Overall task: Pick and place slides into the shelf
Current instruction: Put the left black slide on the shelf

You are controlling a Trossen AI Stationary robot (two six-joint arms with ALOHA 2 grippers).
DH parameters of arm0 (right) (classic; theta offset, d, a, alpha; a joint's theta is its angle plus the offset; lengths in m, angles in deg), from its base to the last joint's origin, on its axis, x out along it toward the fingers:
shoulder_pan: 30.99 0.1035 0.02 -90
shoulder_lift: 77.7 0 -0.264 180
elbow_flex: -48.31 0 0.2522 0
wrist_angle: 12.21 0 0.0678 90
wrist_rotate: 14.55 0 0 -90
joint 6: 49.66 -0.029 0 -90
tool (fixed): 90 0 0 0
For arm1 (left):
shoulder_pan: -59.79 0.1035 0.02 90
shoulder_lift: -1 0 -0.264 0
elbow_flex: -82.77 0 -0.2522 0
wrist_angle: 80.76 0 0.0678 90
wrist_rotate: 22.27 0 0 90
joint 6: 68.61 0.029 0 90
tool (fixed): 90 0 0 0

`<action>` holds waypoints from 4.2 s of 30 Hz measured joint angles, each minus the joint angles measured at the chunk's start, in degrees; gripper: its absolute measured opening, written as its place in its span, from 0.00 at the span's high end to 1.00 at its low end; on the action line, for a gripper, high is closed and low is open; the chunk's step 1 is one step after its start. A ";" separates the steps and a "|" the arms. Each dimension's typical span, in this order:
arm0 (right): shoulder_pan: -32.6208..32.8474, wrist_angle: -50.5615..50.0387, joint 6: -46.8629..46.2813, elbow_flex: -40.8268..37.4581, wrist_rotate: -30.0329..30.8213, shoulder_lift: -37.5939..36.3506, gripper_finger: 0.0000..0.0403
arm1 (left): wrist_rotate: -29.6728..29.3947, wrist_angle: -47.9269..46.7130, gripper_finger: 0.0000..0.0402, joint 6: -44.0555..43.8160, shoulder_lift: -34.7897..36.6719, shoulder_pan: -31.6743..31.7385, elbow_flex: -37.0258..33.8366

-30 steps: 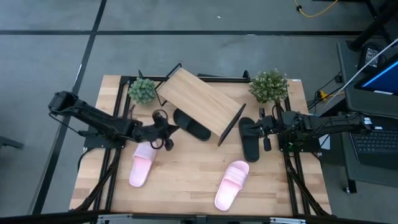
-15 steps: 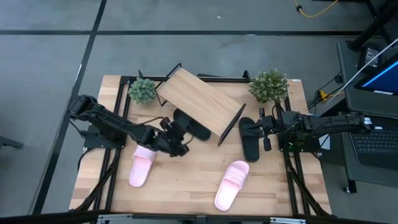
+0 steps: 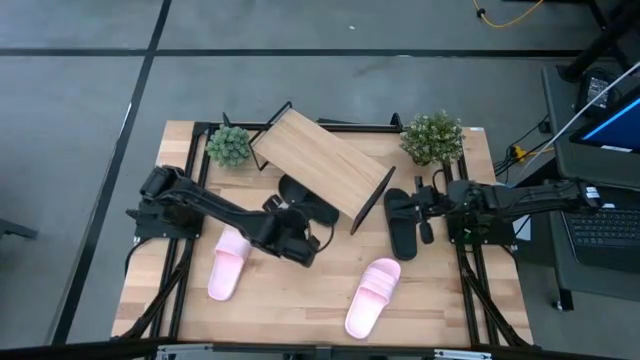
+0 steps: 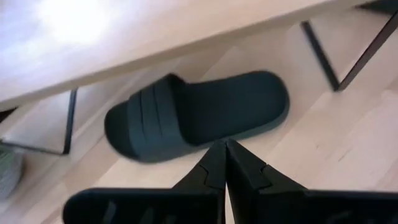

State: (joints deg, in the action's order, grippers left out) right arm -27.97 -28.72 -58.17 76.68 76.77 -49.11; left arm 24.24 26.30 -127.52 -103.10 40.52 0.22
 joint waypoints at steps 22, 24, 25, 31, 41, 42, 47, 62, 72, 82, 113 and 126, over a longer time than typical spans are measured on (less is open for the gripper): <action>-0.02 0.51 4.29 -0.02 0.09 3.09 0.93 | -7.22 -1.61 1.00 -9.09 -11.04 -0.67 5.74; -0.02 0.22 4.48 -0.02 0.09 3.07 0.93 | -7.52 -1.64 1.00 -9.56 -11.04 -0.63 5.74; -0.02 -0.02 4.48 -0.02 0.08 3.07 0.93 | -7.92 -1.65 1.00 -9.56 -11.04 -0.63 5.74; -0.02 -0.17 6.04 -0.02 0.07 3.18 0.93 | -7.75 -1.64 1.00 -9.54 -11.04 -0.44 5.74; 0.00 -0.88 6.19 -0.02 0.07 3.18 0.93 | -3.40 -1.65 1.00 -4.30 -11.04 0.78 5.74; -0.02 -1.13 6.19 -0.02 0.07 3.18 0.93 | -3.37 -1.64 1.00 -3.52 -11.04 0.92 5.74; -0.02 -1.95 6.19 -0.02 0.07 3.18 0.93 | -3.36 -1.15 0.95 -2.97 -11.04 1.34 5.74; -0.02 -2.50 6.21 -0.02 0.07 3.18 0.93 | -1.99 -1.16 0.64 -4.07 -11.02 3.44 5.74; -0.02 -2.60 6.15 -0.02 0.07 3.16 0.93 | -1.93 -0.20 0.64 -7.00 -12.86 4.64 4.87; -0.02 -2.70 6.16 0.00 0.07 3.16 0.93 | -1.89 -0.95 0.65 -7.03 -14.24 5.59 4.47; -0.02 -2.70 7.48 0.00 0.09 3.18 0.93 | -0.49 -5.36 0.69 -3.90 -14.86 8.18 4.36; -0.02 -2.68 7.45 0.00 0.09 3.18 0.93 | -0.52 -3.07 0.69 -6.99 -14.80 9.73 -0.79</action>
State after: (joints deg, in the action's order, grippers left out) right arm -27.98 -31.40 -50.72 76.68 76.86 -45.93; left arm 23.72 23.22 -134.51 -117.89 50.25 -0.58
